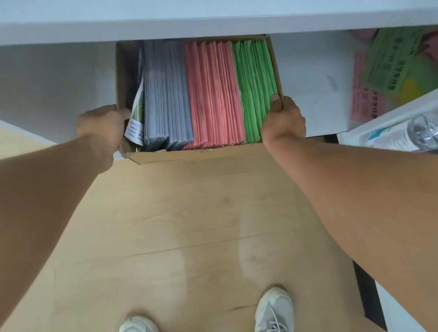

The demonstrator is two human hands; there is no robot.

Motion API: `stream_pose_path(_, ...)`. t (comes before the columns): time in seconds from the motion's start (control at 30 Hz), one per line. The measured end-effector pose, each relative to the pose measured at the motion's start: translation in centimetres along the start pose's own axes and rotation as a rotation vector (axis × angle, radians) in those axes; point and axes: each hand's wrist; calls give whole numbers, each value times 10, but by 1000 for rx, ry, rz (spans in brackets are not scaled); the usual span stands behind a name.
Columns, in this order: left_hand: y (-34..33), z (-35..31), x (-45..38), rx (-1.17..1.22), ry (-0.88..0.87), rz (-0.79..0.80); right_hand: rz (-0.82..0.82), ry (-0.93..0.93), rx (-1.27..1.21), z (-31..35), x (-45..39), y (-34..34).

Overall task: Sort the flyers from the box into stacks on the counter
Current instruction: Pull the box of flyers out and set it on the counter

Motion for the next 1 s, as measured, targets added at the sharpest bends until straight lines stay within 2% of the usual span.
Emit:
stream_pose_path(0.07,-5,-1,-2,-103,-62,-1,1,-2,-5,0,-1,0)
stream_pose_path(0.2,-21,-1,6,-460,-243,-138,19,24,24,0,-2,2)
stream_pose_path(0.27,-26,1,11,-508,-273,-171,41,33,57,3,-2,6)
stream_pose_path(0.5,-20,30,49,-410,-371,-201,31,78,168,0,19,22)
stream_pose_path(0.67,0,61,96,-325,-279,-183,33,65,215,-14,68,60)
stream_pose_path(0.87,63,89,188,-345,-238,-65,12,-52,182,-26,181,140)
stream_pose_path(1.0,132,87,272,-340,-290,25,-66,-239,205,-15,283,222)
Point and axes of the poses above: each hand's wrist, its own x-axis away from the middle knuckle, its own y-axis out of the back of the hand, z = x × y, and after that the axes turned 9 degrees about -x, right-handed
